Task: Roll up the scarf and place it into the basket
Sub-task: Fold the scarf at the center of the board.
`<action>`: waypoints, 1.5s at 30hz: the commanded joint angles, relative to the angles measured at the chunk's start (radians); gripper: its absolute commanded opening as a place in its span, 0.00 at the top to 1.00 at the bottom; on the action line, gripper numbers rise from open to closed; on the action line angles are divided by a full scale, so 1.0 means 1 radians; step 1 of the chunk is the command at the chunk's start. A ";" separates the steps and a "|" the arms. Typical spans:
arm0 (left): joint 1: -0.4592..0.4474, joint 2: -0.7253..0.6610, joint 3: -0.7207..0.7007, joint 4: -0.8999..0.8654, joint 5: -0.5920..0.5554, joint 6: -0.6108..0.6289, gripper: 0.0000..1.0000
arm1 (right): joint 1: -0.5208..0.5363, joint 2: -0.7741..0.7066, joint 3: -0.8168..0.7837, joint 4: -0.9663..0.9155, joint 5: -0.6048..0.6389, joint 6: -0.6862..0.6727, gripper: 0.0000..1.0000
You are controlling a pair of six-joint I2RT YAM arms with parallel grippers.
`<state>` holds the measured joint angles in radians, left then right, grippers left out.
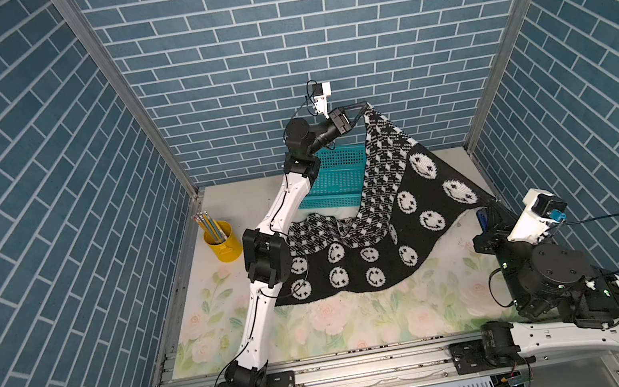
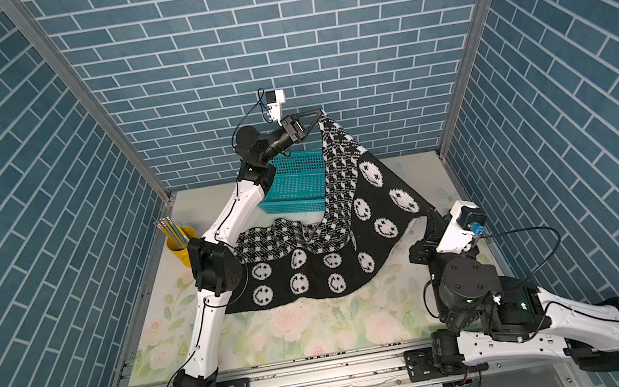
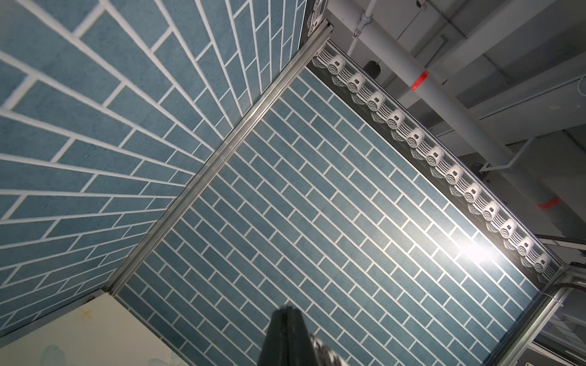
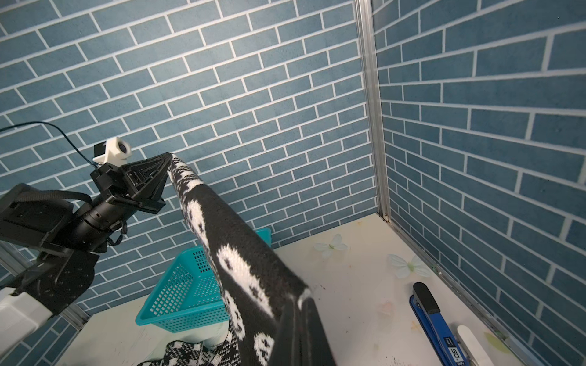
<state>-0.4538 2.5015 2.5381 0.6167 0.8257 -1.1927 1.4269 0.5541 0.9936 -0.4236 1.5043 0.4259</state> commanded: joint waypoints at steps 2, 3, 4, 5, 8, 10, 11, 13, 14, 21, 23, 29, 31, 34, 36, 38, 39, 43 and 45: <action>0.040 0.054 -0.008 0.203 -0.022 -0.154 1.00 | 0.001 -0.037 -0.027 0.071 -0.002 -0.053 1.00; 0.061 0.036 -0.024 0.241 -0.010 -0.190 1.00 | 0.001 -0.037 -0.058 0.186 -0.040 -0.165 1.00; 0.078 0.012 -0.053 0.299 0.000 -0.233 1.00 | 0.001 -0.032 -0.092 0.315 -0.103 -0.283 1.00; 0.106 -0.034 -0.100 0.357 0.008 -0.280 1.00 | 0.001 -0.017 -0.126 0.442 -0.185 -0.385 1.00; 0.188 -0.223 -0.244 0.381 0.046 -0.304 1.00 | -0.031 0.163 -0.047 0.481 -0.424 -0.399 1.00; 0.243 -0.376 -0.329 0.284 0.069 -0.220 1.00 | -0.116 0.340 0.106 0.400 -0.641 -0.351 1.00; 0.264 -0.458 -0.348 0.200 0.084 -0.153 1.00 | -0.164 0.416 0.179 0.390 -0.761 -0.336 1.00; 0.301 -0.585 -0.320 -0.041 0.091 0.019 1.00 | -0.227 0.530 0.299 0.416 -0.933 -0.351 1.00; 0.319 -0.633 -0.283 -0.158 0.090 0.103 1.00 | -0.255 0.588 0.379 0.416 -0.994 -0.371 1.00; 0.596 -0.667 -0.059 -0.064 0.087 -0.214 1.00 | -0.316 0.874 0.974 0.318 -1.168 -0.550 1.00; 0.670 -0.648 -0.016 0.042 0.052 -0.329 1.00 | -0.318 0.943 1.158 0.273 -1.192 -0.601 1.00; 0.817 -0.592 0.068 0.263 -0.115 -0.554 1.00 | -0.334 1.031 1.454 0.313 -1.194 -0.768 1.00; 0.857 -0.597 0.065 0.291 -0.171 -0.569 1.00 | -0.335 1.008 1.443 0.380 -1.209 -0.821 1.00; 0.898 -0.605 0.064 0.327 -0.268 -0.574 1.00 | -0.335 0.927 1.330 0.522 -1.245 -0.872 1.00; 0.908 -0.609 0.062 0.367 -0.328 -0.570 1.00 | -0.335 0.933 1.382 0.483 -1.255 -0.873 1.00; 0.914 -0.615 0.065 0.390 -0.358 -0.570 1.00 | -0.335 0.933 1.382 0.450 -1.268 -0.848 1.00; 0.923 -0.620 0.061 0.397 -0.358 -0.573 1.00 | -0.335 0.930 1.366 0.436 -1.290 -0.827 1.00; 1.024 -0.697 -0.110 0.591 -0.359 -0.712 1.00 | -0.319 0.876 1.142 0.462 -1.376 -0.707 1.00; 1.089 -0.762 -0.264 0.718 -0.361 -0.793 1.00 | -0.264 0.834 0.967 0.559 -1.374 -0.692 1.00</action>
<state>0.5606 1.7924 2.3920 1.1160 0.5255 -1.8538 1.1202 1.4250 2.1017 0.0151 0.1745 -0.3340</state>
